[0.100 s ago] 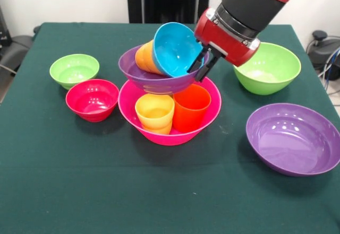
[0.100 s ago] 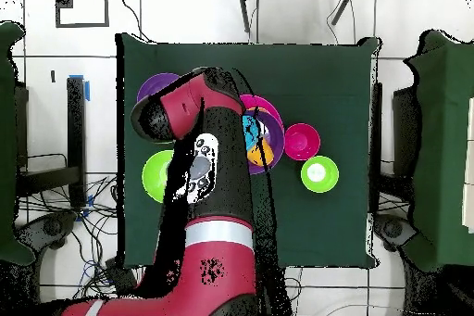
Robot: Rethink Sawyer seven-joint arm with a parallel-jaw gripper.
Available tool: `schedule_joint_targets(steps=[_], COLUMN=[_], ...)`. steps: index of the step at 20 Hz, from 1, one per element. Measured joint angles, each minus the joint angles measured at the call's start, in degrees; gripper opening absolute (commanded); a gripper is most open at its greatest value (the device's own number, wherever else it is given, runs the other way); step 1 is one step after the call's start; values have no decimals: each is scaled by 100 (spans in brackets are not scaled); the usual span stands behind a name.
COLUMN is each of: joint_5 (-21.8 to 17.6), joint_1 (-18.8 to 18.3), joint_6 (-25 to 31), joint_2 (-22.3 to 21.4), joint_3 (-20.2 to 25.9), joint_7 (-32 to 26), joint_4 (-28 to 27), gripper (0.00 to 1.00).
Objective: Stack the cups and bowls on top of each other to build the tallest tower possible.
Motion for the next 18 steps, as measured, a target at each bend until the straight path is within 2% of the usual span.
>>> schedule_joint_targets(steps=[9, 18], joint_5=[72, 71], joint_1=[34, 220], joint_6=[-1, 1], joint_2=[133, 301], joint_3=[-33, -154], joint_7=[0, 0], joint_4=[-5, -17], gripper=[0, 0])
